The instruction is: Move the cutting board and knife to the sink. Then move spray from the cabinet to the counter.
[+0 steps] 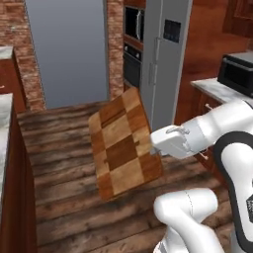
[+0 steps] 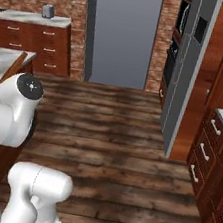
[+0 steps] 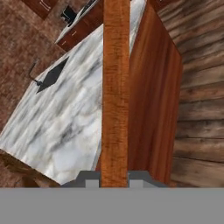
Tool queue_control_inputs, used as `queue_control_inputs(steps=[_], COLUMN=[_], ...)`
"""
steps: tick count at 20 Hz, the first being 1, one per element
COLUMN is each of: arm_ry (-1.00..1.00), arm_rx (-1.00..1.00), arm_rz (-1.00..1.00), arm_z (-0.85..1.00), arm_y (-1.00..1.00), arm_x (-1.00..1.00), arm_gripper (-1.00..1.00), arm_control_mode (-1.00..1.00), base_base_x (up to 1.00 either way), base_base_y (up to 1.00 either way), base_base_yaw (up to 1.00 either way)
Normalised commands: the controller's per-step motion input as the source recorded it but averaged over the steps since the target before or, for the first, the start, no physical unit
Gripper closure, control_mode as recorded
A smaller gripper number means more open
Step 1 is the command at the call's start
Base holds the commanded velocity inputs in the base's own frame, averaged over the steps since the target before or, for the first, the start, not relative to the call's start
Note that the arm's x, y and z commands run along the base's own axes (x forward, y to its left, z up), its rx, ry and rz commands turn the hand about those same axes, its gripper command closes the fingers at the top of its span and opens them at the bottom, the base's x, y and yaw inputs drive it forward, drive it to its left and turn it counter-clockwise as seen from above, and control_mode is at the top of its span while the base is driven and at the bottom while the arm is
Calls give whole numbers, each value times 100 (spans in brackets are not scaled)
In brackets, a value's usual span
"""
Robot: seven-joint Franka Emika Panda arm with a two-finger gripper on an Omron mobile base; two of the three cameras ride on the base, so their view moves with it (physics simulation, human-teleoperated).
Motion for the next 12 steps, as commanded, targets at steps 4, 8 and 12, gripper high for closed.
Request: queue_control_inputs(steps=[4, 8, 12], arm_ry=[0, 0, 0], arm_rx=[0, 0, 0], arm_rz=[0, 0, 0], arm_z=[0, 0, 0], arm_y=[0, 0, 0], arm_x=[0, 0, 0], arm_gripper=[100, 100, 100], arm_control_mode=[100, 100, 100], base_base_x=[100, 100, 100], base_base_y=[12, 0, 12], base_base_yaw=[-15, -15, -17])
